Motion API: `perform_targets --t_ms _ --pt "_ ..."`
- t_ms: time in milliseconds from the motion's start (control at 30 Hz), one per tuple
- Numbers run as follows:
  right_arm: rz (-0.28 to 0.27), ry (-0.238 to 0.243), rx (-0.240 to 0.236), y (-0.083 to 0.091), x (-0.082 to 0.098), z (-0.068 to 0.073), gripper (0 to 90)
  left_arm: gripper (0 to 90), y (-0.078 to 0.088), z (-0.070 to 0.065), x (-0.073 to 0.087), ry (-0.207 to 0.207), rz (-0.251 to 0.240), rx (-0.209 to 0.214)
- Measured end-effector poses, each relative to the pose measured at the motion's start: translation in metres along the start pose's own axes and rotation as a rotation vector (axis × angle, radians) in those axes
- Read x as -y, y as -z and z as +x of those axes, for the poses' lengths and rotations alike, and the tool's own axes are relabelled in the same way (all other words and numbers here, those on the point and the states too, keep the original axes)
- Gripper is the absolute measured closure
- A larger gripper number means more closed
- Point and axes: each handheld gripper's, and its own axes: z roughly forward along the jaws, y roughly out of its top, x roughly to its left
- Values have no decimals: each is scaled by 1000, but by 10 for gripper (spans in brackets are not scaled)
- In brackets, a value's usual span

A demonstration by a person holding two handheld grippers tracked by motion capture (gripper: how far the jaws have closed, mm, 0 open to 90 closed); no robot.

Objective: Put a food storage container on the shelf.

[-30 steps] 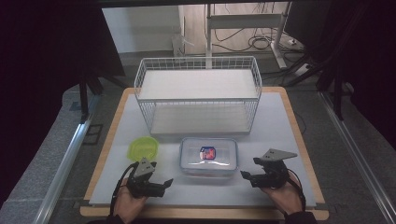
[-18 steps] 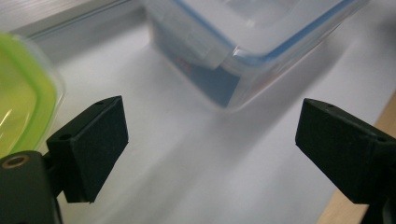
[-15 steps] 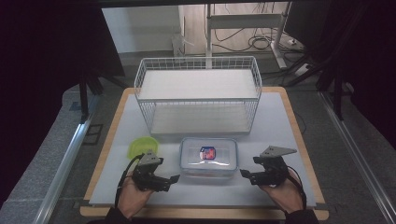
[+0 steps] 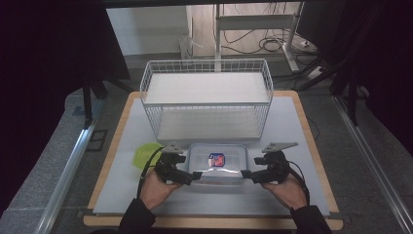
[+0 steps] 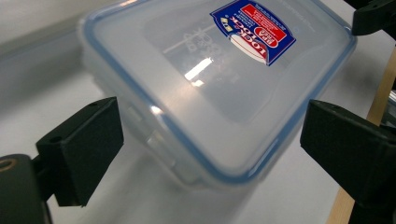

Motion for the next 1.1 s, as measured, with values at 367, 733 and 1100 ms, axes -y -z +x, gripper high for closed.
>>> perform_targets --t_ms 367,733,1100 --pt "64 -115 -126 -28 -12 -13 118 7 -7 11 -5 64 32 -7" --pt "68 -161 -163 -30 -11 -16 144 0 -21 21 -3 165 40 112" --pt "15 -117 -124 -9 0 3 342 202 10 -2 19 47 -62 36"
